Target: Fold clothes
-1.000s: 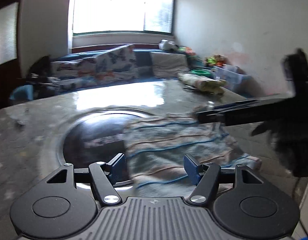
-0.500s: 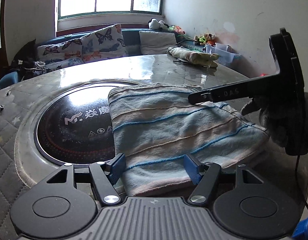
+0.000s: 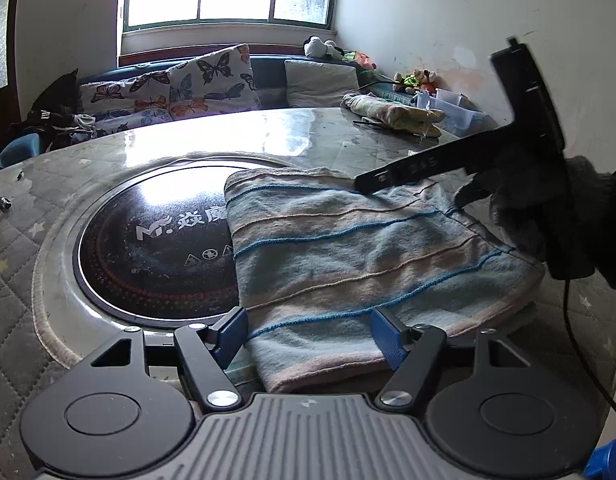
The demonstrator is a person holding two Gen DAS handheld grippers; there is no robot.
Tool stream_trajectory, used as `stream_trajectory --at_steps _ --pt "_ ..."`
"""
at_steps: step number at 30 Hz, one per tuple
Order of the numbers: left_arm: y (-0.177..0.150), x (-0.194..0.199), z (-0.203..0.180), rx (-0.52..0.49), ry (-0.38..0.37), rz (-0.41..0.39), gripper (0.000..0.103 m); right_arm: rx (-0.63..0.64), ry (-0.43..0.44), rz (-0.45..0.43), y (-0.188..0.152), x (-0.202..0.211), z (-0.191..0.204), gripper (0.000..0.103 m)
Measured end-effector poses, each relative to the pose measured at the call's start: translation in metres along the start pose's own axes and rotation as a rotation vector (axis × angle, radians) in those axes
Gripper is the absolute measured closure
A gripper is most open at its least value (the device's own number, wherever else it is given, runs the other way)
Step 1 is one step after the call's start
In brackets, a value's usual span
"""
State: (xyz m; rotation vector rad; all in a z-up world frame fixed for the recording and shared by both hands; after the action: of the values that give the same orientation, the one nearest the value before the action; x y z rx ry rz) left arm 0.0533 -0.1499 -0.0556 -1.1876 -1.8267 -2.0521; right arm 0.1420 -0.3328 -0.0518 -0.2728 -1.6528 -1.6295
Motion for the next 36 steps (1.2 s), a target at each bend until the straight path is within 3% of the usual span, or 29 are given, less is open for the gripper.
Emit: stream_trajectory --at_steps 5,11,17,24,31,36 --pt "0.01 0.01 0.002 0.018 -0.006 -0.032 0.03 0.026 0.038 -0.037 -0.004 0.034 0.016 0.059" --pt "0.013 0.008 0.006 0.018 0.019 -0.035 0.03 0.08 0.076 -0.024 -0.029 0.05 0.04 0.06" --pt "0.0 0.006 0.013 0.015 0.043 -0.005 0.031 0.126 0.03 -0.021 -0.044 0.059 0.043 0.06" --pt "-0.006 0.01 0.015 0.017 0.058 -0.004 0.031 0.185 0.097 -0.056 -0.054 0.087 0.08 0.06" --pt "-0.01 0.01 0.019 0.028 0.07 0.01 0.03 0.172 0.056 -0.037 -0.09 0.103 0.075 0.06" --pt "-0.009 0.013 0.018 0.029 0.082 0.009 0.03 0.162 0.07 -0.085 -0.086 0.126 0.084 0.06"
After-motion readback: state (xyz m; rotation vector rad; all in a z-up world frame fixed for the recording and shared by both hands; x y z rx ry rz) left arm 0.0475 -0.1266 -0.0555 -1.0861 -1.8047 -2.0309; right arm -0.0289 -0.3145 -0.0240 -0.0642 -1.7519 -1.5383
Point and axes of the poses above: each gripper's, at about its wrist camera, not at the fingertips, and x roughly against the way its jaws point, z to its left, y to its top, the point moved 9 cm from there along -x, roughly the way its jaws point, and after that the axes turned 4 degrees about y, right-handed, at the moved point
